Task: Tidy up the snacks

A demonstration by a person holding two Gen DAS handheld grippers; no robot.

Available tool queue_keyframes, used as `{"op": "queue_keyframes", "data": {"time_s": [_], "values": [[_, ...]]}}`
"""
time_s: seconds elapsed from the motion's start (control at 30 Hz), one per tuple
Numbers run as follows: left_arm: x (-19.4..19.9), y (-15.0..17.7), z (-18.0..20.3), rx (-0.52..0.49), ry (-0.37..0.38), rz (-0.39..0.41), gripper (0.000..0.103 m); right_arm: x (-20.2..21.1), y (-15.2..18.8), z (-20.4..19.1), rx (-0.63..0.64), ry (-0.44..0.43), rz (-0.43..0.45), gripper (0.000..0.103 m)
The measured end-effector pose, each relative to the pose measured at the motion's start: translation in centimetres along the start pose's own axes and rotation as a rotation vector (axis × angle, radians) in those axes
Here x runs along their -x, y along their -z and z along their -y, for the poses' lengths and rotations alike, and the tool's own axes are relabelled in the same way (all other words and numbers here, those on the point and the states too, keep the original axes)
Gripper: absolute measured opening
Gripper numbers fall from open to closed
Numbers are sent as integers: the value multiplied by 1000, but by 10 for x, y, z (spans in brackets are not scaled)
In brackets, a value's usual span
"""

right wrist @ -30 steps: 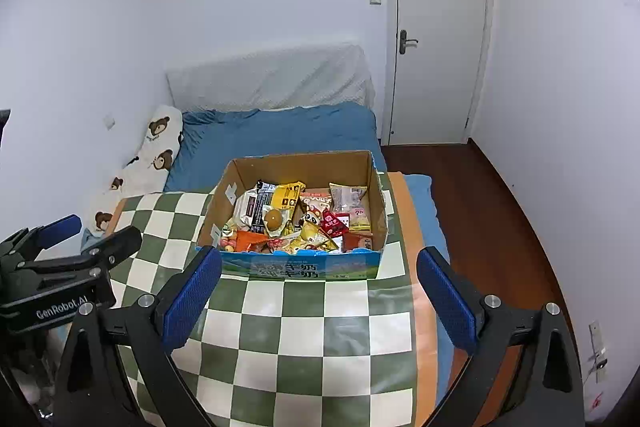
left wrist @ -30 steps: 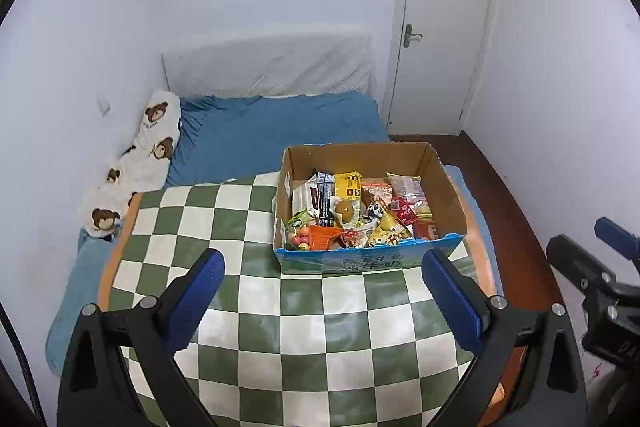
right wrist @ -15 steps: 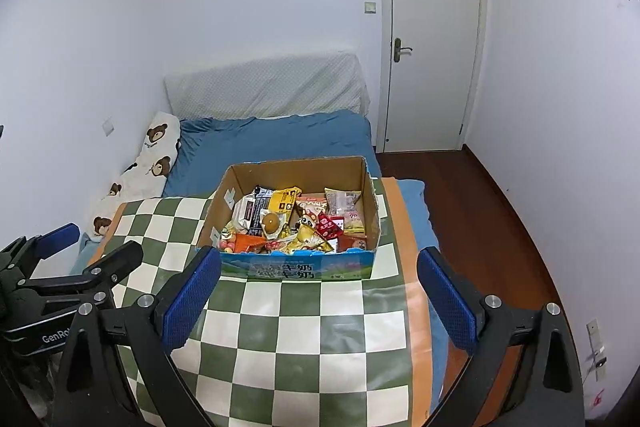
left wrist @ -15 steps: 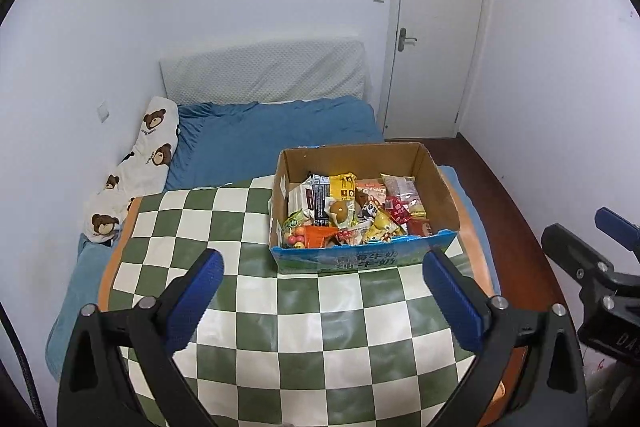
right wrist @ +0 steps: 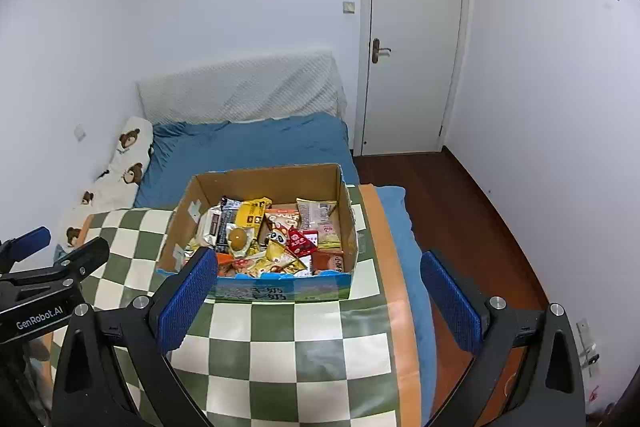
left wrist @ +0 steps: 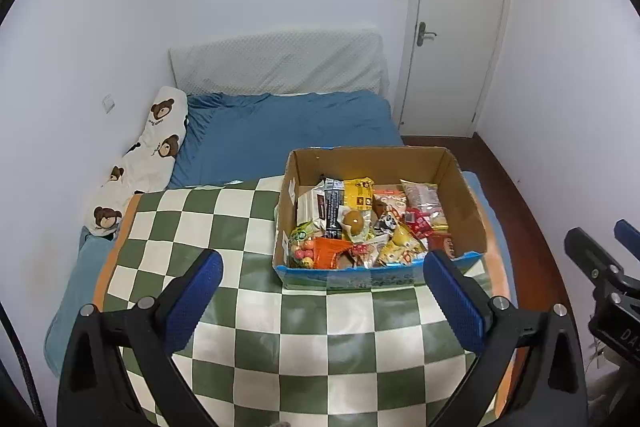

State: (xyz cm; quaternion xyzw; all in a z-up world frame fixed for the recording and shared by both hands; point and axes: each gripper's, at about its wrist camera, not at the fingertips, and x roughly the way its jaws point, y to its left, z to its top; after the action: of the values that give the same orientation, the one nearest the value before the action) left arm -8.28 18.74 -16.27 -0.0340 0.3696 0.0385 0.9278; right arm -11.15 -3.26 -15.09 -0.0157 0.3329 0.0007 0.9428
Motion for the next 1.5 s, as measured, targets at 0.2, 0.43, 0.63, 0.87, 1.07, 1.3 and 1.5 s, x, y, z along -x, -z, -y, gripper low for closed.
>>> {"op": "queue_keyframes", "data": {"time_s": [0.2,0.43,0.63,0.87,1.07,1.3,1.5], "values": [[-33,-10,1,5,-7,-55,103,-31,-9,0,0,13,-34,103],[-69,-15,6,-3,-10,-136,103,-71,-12,-1,9,11,-102,103],[-85,-13,13,-12,0,-174,103,-96,-8,-2,14,18,-146,103],[-91,-13,19,-19,6,-185,103,-108,-5,2,4,22,-169,103],[-90,-14,19,-20,4,-179,103,-107,-3,7,-12,24,-168,103],[-91,-14,20,-24,6,-180,103,-105,-3,8,-15,25,-164,103],[-88,-14,22,-31,6,-173,103,-105,-3,8,-15,25,-166,103]]}}
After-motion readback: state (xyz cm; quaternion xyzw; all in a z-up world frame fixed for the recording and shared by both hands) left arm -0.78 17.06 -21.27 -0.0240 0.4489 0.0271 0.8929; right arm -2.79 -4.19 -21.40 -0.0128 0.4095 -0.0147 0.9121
